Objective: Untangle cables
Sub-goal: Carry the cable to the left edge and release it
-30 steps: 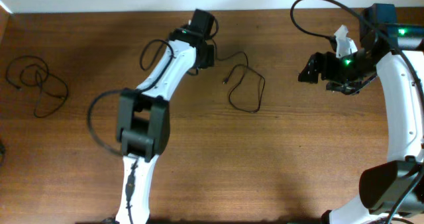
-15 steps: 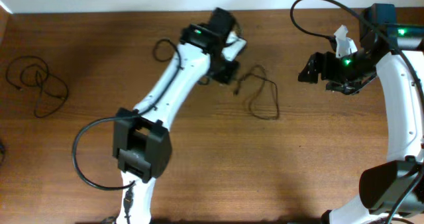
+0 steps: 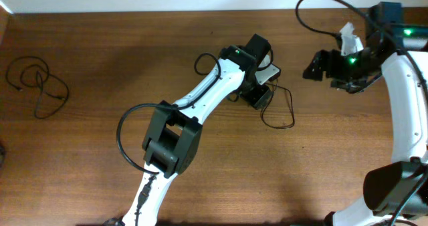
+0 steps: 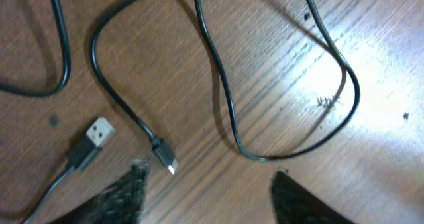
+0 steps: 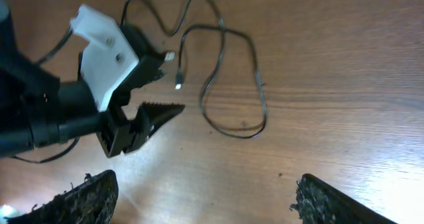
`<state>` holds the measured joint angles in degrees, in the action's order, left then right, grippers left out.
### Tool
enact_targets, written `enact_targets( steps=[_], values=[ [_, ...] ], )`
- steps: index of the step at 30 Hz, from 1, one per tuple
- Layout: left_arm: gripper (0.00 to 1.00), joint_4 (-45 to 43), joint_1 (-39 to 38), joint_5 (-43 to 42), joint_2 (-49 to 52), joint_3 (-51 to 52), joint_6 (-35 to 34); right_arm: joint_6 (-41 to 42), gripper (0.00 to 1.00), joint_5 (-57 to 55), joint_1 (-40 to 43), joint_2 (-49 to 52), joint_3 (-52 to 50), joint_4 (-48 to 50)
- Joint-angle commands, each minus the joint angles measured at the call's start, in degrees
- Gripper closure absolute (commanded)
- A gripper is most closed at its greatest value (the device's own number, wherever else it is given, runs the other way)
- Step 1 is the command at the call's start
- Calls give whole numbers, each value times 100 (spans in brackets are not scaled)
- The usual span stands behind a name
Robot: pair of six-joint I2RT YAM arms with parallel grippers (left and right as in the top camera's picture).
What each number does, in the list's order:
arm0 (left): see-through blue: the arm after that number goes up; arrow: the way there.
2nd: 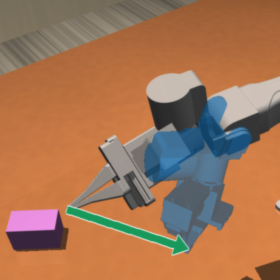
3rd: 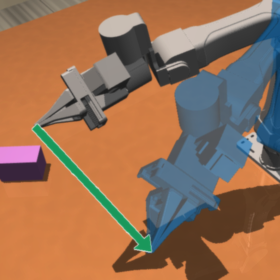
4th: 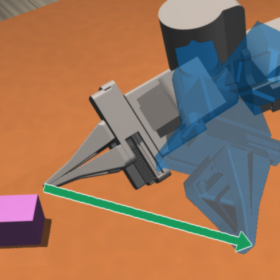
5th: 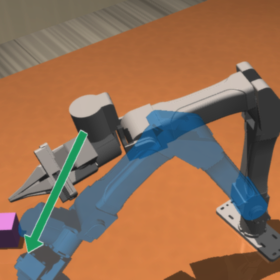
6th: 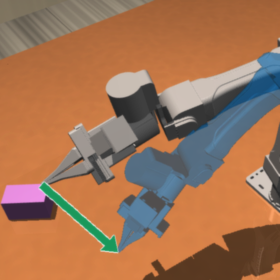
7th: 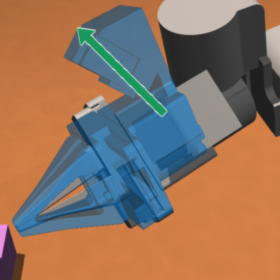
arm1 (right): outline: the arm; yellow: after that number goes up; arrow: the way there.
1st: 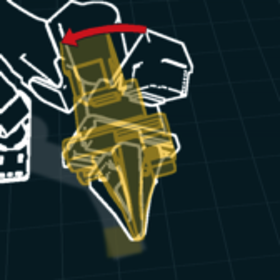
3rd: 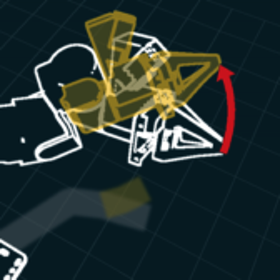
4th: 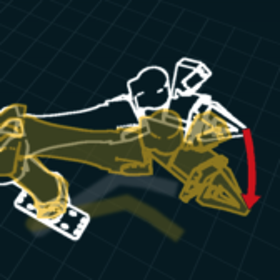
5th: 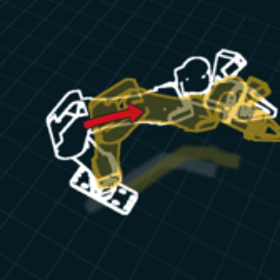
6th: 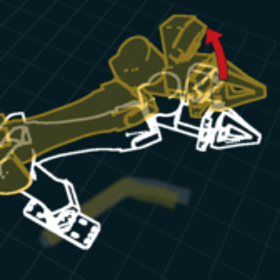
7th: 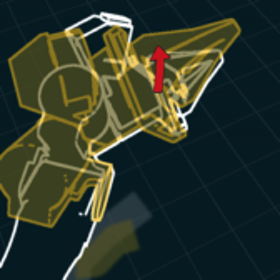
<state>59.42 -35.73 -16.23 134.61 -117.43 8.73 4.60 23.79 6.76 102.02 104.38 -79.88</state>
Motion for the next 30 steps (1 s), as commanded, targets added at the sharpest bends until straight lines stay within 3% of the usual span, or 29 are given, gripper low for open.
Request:
enact_targets(
  steps=[1, 4, 8, 9, 19, 29, 30],
  values=[
    [28, -212, -39, 210, 50, 17, 42, 76, 13, -48, 369, 4, -28, 79],
    [19, -570, -39, 1084, 72, 17, 369, 70, 13, -52, 461, 4, -31, 63],
    [18, -1078, -33, 1182, 227, 17, 1482, 26, 12, -52, 446, 4, -31, 59],
    [14, -1222, -31, 1182, 330, 17, 1648, 26, 12, -52, 446, 4, -31, 59],
    [12, -1694, 31, 1178, 822, 17, 1867, 7, 12, -55, 446, 4, -31, -2],
    [44, -826, 52, 850, 1351, 17, 1856, 7, 12, -52, 446, 4, -33, -44],
    [52, -739, 52, 844, 1397, 17, 1856, 7, 12, -55, 446, 4, -33, -50]
  ],
)
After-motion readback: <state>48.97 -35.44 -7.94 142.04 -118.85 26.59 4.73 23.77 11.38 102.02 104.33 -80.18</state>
